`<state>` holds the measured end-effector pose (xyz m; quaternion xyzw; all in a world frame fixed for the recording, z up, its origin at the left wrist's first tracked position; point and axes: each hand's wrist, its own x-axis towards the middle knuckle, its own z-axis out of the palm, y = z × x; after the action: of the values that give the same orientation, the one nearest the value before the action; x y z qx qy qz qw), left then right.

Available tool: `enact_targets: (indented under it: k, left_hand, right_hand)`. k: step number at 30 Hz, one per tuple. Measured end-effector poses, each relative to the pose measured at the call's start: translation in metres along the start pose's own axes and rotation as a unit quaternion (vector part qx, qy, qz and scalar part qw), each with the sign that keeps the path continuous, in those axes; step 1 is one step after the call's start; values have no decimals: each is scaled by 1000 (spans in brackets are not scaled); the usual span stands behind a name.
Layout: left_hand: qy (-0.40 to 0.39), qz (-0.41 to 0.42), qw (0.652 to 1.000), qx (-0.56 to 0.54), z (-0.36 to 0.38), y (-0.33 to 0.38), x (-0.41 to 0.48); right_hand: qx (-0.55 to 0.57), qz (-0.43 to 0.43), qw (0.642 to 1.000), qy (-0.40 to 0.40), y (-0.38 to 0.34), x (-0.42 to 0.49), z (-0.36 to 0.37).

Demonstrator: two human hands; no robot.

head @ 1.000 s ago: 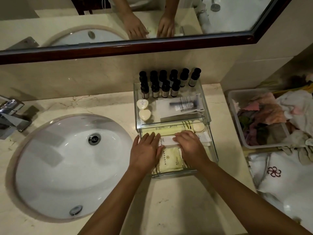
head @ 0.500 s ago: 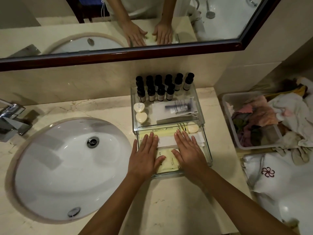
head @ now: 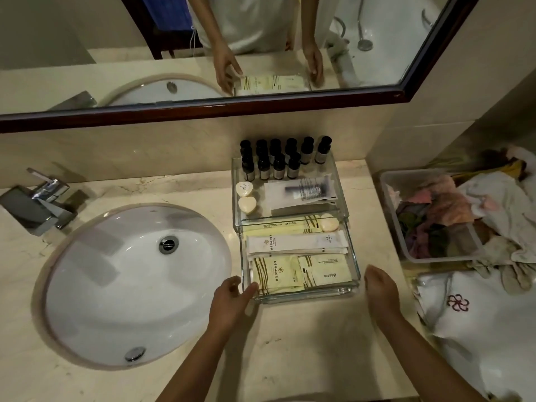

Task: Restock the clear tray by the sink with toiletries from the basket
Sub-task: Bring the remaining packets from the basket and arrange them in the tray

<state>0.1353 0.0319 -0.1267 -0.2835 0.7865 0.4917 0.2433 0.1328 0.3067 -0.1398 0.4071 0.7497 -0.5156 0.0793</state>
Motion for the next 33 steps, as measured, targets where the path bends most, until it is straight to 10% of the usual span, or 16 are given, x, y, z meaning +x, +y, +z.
enact_targets:
  k: [10,33]
  left_hand:
    - [-43,-134,934,-329,8,0,6]
    - [50,-159,944,-285,-1,18,-1]
  right_hand:
    - [52,123,991,0,-9,20,14]
    - [125,62,981,-138,-31,18,-19]
